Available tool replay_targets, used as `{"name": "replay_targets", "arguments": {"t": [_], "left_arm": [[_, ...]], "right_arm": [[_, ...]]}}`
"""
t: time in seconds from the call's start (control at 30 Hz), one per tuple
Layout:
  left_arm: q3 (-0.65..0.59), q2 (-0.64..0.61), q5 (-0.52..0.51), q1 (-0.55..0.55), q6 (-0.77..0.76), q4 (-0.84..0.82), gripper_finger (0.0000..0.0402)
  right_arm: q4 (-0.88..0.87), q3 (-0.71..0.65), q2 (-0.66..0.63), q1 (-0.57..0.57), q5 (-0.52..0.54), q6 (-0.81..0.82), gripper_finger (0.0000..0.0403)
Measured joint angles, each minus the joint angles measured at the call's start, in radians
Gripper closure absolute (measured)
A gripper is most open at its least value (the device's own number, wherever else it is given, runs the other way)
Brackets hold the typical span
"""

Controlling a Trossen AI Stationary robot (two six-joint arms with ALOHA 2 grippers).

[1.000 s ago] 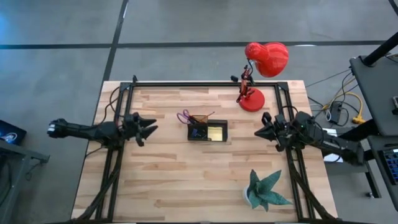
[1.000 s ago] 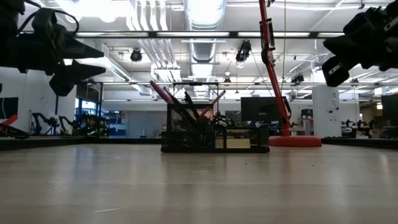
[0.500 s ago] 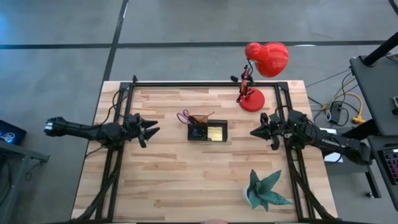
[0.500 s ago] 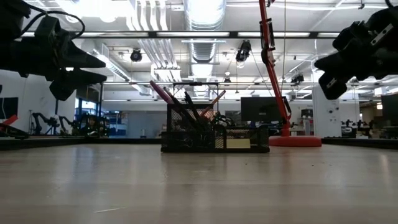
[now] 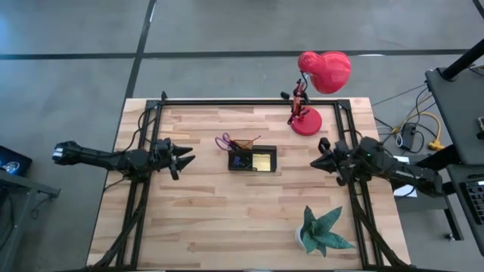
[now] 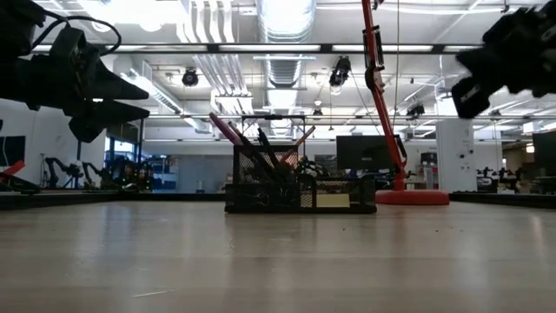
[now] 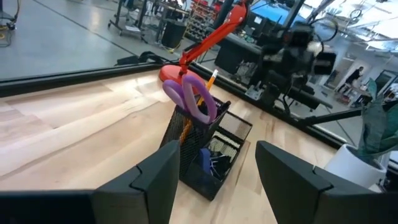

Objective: Pick and place office supplies into organizer
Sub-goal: Return to Home Position

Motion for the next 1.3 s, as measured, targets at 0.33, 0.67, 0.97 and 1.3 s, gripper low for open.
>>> {"name": "replay_targets", "arguments": {"t": [0.33,0.67,0.97,1.3], "left_arm": [[-0.001,0.013,0.001,0.000,0.000,0.016,0.0205],[-0.001,0.033,0.000,0.000,0.000,0.016,0.0205],[-0.001,0.052,0.000,0.000,0.000,0.018,0.0205],[-0.001,0.061,0.001,0.000,0.000,0.017,0.0205]], "right_arm": [[0.012,-0.001,0.000,0.207,-0.060,-0.052,0.0394],[0.037,0.000,0.000,0.591,-0.108,-0.063,0.0394],[0.000,0.000,0.000,0.499,-0.104,-0.060,0.0394],[0.003,0.000,0.000,0.542,-0.104,-0.060,0.0394]]}}
